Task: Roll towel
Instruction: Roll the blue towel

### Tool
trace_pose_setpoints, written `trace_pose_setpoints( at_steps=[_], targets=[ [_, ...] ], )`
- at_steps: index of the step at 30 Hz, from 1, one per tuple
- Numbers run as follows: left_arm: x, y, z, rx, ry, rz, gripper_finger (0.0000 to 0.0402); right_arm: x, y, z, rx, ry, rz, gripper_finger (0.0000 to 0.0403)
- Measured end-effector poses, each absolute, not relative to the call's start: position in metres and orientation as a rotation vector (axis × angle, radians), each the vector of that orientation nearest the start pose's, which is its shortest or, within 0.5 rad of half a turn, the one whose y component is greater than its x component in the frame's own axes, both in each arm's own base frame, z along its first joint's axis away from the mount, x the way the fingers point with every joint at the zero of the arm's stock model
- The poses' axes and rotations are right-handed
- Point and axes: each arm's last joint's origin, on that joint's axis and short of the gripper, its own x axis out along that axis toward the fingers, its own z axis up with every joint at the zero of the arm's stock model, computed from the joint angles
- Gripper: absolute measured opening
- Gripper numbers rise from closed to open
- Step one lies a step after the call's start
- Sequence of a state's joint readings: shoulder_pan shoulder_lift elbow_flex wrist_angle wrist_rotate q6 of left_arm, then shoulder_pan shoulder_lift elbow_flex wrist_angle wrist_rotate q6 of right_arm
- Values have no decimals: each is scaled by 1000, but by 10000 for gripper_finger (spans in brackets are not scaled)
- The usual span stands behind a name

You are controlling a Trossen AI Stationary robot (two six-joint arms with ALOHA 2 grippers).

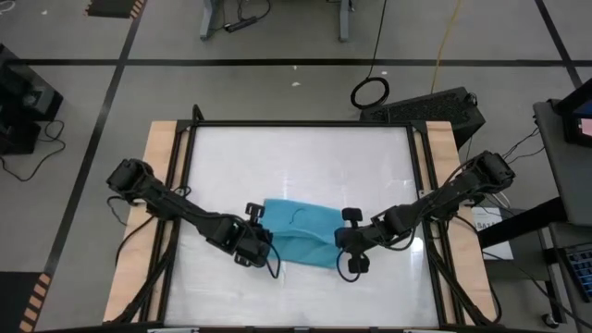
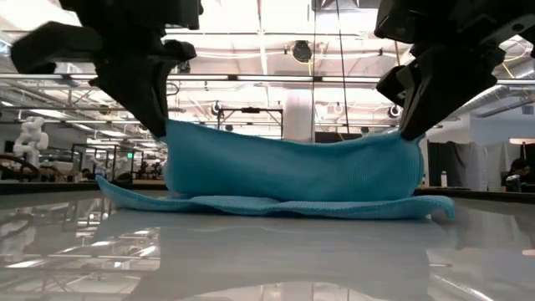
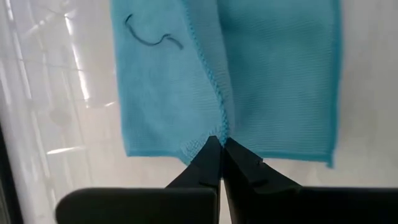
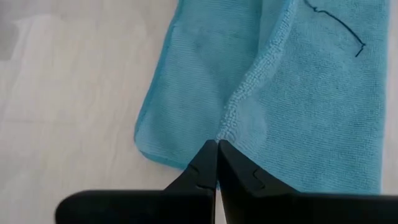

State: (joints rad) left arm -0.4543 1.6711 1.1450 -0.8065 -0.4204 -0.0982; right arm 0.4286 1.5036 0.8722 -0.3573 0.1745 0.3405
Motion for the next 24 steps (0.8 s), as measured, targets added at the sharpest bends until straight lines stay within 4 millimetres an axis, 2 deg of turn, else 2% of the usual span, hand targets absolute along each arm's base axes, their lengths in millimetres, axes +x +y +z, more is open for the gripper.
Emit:
trace_pose_setpoints(
  at_steps=[4, 8, 15, 20, 24],
  targets=[
    [286, -136, 202, 473, 1159, 6, 10, 264, 116, 190, 38, 973, 86, 0],
    [288, -141, 192, 478, 1187, -24, 10, 266, 120, 185, 43, 985, 116, 0],
    [288, -145, 175, 497, 1263, -49, 10, 273, 131, 161, 72, 1064, 210, 0],
    [287, -147, 173, 509, 1275, -58, 10, 277, 139, 144, 55, 1087, 247, 0],
    [286, -149, 173, 508, 1277, -74, 10, 279, 141, 139, 43, 1092, 255, 0]
  ],
)
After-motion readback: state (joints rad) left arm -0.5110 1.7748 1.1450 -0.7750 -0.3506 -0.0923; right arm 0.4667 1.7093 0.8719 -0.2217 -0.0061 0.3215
